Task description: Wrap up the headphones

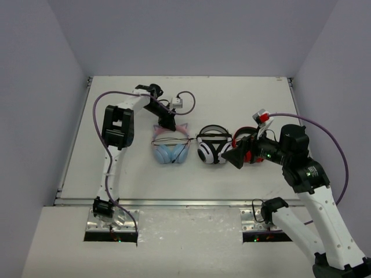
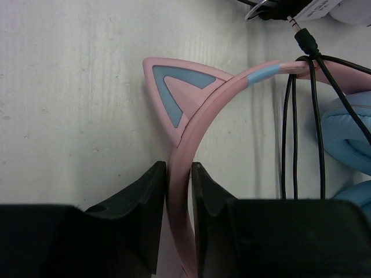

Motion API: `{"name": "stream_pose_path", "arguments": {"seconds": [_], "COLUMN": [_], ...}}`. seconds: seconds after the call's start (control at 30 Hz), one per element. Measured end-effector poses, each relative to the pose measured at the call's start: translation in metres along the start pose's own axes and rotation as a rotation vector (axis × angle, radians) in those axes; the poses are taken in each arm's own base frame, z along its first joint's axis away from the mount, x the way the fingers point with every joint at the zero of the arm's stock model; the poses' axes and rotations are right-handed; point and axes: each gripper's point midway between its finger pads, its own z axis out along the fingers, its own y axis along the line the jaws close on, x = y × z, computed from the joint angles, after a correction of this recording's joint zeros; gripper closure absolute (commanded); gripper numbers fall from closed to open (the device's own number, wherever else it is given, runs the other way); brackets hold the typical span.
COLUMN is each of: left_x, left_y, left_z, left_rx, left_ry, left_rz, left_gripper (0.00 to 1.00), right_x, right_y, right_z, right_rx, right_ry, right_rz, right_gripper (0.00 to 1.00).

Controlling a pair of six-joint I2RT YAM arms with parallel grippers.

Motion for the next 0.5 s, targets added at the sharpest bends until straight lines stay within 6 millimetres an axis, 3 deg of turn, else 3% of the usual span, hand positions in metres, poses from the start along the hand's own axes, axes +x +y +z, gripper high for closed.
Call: {"name": "stream_pose_path", "arguments": {"seconds": [0.33, 0.5], "left_x": [-0.004, -0.004], "left_y": [-0.020, -0.026], "left_z": [0.017, 0.020], "left_rx": [0.035, 0.024], "left_ry": [0.049, 0.070], "left_rz": [0.016, -0.001], "left_gripper": [0.82, 0.74], "right_x": [-0.004, -0.005], "right_y": [0.005, 0.008], "right_z": [-0.004, -0.006], "right_rx": [-0.013, -0.023], "right_ry": [-0.023, -0.031], "right_rz": [-0.017, -0.024], "right_gripper": [0.01, 0.01]}}
